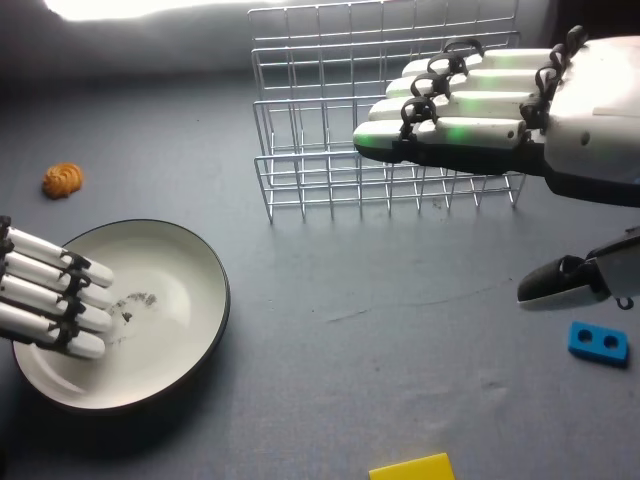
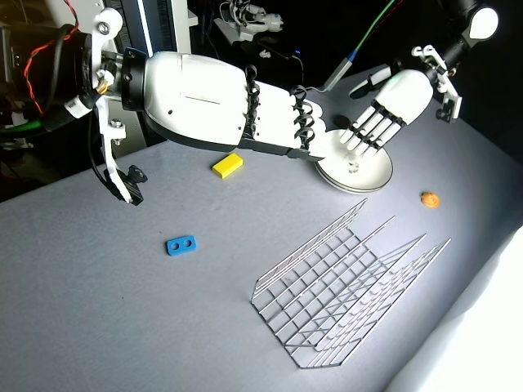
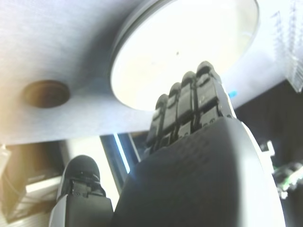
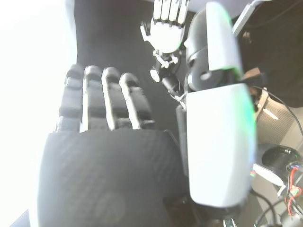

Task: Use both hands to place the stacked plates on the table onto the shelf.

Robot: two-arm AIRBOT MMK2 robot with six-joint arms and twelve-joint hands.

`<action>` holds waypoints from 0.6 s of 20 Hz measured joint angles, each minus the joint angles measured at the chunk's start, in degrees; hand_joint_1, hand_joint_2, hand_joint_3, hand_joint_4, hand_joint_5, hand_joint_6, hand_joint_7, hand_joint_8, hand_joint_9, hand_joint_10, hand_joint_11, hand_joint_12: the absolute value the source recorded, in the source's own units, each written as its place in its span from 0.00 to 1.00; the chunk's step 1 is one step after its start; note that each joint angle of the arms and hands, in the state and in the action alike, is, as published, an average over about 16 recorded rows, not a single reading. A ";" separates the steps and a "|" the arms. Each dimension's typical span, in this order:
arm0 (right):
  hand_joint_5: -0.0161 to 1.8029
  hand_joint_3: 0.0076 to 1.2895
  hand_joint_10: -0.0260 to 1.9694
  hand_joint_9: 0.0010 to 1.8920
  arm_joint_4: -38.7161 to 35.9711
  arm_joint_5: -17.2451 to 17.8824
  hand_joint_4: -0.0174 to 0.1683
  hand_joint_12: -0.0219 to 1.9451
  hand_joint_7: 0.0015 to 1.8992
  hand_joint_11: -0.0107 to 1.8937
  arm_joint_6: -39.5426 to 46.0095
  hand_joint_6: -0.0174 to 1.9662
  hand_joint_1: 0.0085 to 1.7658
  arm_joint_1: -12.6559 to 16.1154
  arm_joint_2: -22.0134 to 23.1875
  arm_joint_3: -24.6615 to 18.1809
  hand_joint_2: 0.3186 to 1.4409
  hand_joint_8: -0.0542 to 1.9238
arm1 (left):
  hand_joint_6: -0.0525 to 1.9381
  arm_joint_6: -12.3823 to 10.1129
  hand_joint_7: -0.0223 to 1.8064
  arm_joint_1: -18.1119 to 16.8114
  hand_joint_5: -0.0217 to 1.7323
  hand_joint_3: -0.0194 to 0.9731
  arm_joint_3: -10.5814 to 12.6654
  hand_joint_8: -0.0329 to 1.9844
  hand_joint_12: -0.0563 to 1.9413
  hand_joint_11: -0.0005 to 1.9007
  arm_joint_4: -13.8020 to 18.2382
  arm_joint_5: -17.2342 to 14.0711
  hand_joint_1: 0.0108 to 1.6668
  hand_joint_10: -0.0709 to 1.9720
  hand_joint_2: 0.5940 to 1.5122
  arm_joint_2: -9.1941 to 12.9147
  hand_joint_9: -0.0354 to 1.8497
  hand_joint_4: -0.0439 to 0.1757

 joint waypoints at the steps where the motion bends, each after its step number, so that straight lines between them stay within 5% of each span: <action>1: 0.02 0.01 0.02 0.01 -0.11 -0.18 0.09 0.01 0.01 0.01 -0.03 0.02 0.60 -0.13 -0.21 0.05 0.57 0.03 | 0.03 0.10 0.02 0.65 0.02 0.04 0.59 0.01 0.02 0.01 -0.24 0.01 0.00 0.04 0.56 -0.31 0.03 0.22; 12: 0.02 0.01 0.02 0.01 -1.10 -2.72 0.09 0.01 0.01 0.01 -1.87 0.02 0.52 -0.27 -3.77 1.13 0.61 0.03 | 0.03 0.57 0.02 5.00 0.02 0.04 5.72 0.01 0.02 0.01 -1.64 -0.14 0.01 0.03 0.57 -2.87 0.03 0.21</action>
